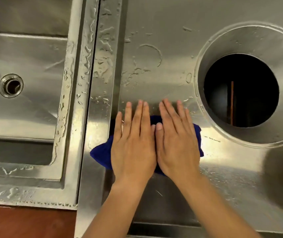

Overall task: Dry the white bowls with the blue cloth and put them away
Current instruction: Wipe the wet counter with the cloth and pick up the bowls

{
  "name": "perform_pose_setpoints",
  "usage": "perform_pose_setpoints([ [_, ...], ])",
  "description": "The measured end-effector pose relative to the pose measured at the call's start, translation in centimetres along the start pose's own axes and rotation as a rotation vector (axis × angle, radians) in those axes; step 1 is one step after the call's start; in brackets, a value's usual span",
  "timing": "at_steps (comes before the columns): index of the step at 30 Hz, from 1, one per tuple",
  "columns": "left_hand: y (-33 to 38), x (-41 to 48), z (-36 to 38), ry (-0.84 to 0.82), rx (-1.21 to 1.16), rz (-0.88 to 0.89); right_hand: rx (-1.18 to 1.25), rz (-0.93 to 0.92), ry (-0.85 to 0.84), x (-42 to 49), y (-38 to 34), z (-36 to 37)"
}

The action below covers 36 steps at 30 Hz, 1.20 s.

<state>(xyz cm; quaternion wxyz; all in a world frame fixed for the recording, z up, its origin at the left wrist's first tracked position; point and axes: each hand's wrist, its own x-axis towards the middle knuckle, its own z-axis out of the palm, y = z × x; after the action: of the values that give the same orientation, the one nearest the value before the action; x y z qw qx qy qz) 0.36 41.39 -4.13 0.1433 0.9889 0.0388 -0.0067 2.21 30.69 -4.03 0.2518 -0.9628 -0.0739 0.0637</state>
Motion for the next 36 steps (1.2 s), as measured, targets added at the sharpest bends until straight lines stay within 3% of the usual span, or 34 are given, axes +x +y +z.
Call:
perform_pose_setpoints([
  [9, 0.3, 6.1, 0.9, 0.143, -0.067, -0.057, -0.197, 0.066, 0.097, 5.3, 1.5, 0.0],
  [15, 0.3, 9.2, 0.1, 0.223, -0.163, -0.008, -0.159, -0.007, 0.145, 7.8, 1.7, -1.4],
  [20, 0.2, 7.1, 0.6, 0.073, 0.009, -0.022, -0.263, 0.02, 0.039, 6.1, 2.7, -1.2],
  [26, 0.2, 11.8, 1.2, 0.122, 0.068, -0.021, -0.26, -0.034, 0.083, 11.2, 2.9, -0.8],
  [36, 0.8, 20.0, 1.4, 0.114, 0.102, -0.054, -0.273, -0.074, 0.008, 19.8, 3.6, -2.2],
])
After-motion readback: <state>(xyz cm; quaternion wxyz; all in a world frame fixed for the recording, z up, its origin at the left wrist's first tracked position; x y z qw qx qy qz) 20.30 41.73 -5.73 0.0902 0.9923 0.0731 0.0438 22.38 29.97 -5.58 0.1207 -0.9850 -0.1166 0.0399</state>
